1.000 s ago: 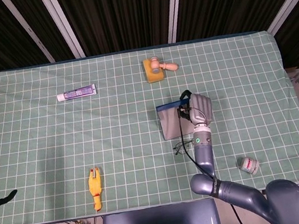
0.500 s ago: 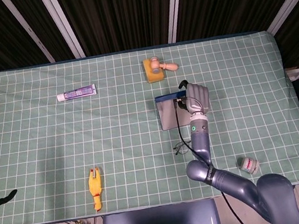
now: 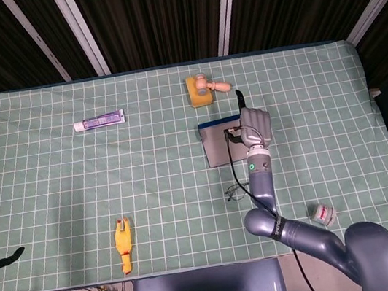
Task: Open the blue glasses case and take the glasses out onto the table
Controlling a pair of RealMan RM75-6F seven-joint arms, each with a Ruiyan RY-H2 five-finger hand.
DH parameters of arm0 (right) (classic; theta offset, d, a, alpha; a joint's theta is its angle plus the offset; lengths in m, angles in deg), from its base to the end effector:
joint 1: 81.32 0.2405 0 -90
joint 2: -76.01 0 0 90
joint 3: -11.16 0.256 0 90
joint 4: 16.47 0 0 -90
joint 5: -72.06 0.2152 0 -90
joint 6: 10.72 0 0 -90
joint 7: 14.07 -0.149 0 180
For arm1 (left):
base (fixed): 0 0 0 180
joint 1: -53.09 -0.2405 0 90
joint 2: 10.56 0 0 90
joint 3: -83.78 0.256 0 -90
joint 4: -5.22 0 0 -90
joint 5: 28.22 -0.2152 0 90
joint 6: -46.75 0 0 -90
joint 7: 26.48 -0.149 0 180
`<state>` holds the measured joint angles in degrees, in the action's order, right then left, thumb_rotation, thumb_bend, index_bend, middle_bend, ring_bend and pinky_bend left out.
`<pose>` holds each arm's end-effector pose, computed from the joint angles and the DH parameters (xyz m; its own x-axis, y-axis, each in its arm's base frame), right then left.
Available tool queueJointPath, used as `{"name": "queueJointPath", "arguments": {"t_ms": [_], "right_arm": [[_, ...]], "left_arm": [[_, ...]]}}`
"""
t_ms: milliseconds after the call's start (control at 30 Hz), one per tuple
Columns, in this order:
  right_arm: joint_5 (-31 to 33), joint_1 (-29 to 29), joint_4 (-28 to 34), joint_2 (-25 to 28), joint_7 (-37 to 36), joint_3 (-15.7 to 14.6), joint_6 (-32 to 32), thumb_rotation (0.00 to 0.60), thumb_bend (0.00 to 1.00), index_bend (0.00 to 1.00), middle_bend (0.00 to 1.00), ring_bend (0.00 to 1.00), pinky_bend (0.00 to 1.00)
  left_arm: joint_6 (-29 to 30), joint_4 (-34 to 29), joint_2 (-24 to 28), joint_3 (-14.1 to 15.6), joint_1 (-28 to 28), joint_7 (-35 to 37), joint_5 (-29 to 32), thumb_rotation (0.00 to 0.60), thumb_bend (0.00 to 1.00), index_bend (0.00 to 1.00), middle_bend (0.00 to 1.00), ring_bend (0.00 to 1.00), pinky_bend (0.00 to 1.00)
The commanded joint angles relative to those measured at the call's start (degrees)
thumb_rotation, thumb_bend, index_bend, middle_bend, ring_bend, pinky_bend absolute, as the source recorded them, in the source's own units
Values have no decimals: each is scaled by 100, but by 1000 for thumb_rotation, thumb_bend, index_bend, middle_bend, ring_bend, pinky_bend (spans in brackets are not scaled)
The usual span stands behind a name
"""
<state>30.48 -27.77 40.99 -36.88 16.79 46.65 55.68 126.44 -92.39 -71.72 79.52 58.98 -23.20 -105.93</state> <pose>-0.1052 -0.4393 -0.0342 0.1836 0.0143 0.9829 -0.9733 0.1429 0.1797 -0.3172 0.1945 0.1597 0.2805 0.0621 0.9578 0.9518 0.1111 -0.2859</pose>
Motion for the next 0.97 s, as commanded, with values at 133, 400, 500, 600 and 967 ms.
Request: {"name": "queueJointPath", "arguments": {"t_ms": [133, 400, 500, 600, 967], "right_arm": [[-517, -1194, 2254, 1323, 217, -935, 523, 600, 232, 0, 609, 702, 598], [-1277, -2336, 4030, 2821, -78, -1957, 908, 600, 145, 0, 239, 255, 317], [-1575, -2683, 4420, 3265, -253, -2274, 1072, 600, 95, 0, 74, 91, 280], [-1982, -3145, 4734, 3730, -519, -2697, 1357, 600, 70, 0, 0, 9, 265], [-3033, -4163, 4592, 4436, -1505, -3422, 2075, 600, 70, 0, 0, 0, 265]], "left_arm": [[67, 34, -5, 3, -19, -30, -44, 600, 0, 0, 0, 0, 0], [161, 94, -49, 35, -35, -178, -156, 600, 0, 0, 0, 0, 0], [203, 124, -67, 44, -42, -237, -201, 600, 0, 0, 0, 0, 0], [275, 178, -103, 53, -56, -317, -260, 600, 0, 0, 0, 0, 0], [371, 248, -186, 63, -80, -498, -315, 600, 0, 0, 0, 0, 0]]}}
